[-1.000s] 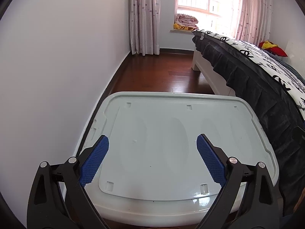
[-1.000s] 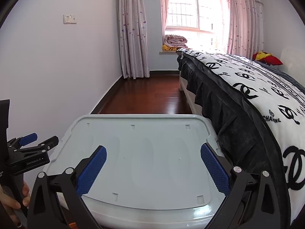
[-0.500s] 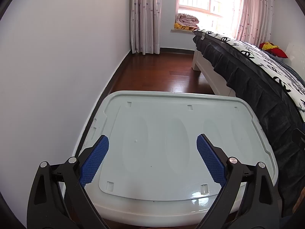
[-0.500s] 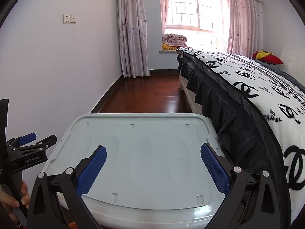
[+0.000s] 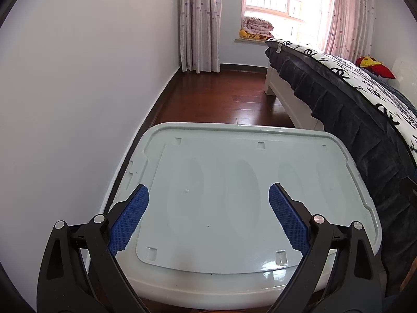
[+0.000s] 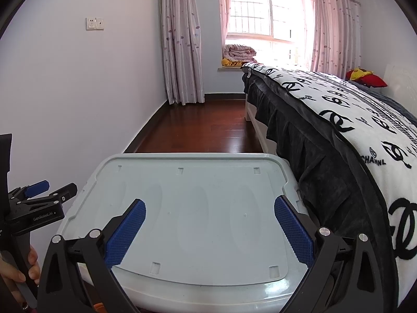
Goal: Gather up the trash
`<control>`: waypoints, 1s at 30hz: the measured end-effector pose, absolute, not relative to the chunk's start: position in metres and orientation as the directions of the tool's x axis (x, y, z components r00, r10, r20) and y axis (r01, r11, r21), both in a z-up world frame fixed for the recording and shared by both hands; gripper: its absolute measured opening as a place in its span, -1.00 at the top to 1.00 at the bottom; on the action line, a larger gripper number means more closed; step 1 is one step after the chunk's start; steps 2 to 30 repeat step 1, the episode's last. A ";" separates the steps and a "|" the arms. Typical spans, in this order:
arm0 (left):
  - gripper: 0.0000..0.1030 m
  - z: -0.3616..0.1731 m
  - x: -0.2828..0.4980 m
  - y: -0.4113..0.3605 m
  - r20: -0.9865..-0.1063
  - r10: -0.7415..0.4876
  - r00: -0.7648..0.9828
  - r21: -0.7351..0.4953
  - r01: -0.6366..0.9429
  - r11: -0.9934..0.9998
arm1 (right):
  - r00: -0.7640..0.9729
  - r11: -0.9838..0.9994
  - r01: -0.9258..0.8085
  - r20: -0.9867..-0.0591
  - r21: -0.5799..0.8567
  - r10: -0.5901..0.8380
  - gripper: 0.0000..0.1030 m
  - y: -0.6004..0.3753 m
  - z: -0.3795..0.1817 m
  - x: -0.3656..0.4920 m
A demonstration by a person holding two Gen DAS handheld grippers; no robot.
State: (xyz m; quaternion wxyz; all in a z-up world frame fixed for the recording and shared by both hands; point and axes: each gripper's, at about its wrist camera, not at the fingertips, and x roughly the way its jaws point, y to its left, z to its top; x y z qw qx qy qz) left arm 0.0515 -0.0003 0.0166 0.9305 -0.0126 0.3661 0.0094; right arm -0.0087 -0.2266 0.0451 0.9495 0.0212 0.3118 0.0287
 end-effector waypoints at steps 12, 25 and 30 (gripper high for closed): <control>-0.77 0.016 0.052 0.000 -0.682 0.010 0.731 -0.015 -0.027 1.000 | 0.804 0.997 -0.040 -0.591 0.059 0.067 -0.89 -0.226 0.045 -0.008; -0.77 0.016 0.052 0.000 -0.682 0.010 0.731 -0.015 -0.027 1.000 | 0.804 0.997 -0.040 -0.591 0.059 0.067 -0.89 -0.226 0.045 -0.008; -0.77 0.016 0.052 0.000 -0.682 0.010 0.731 -0.015 -0.027 1.000 | 0.804 0.997 -0.040 -0.591 0.059 0.067 -0.89 -0.226 0.045 -0.008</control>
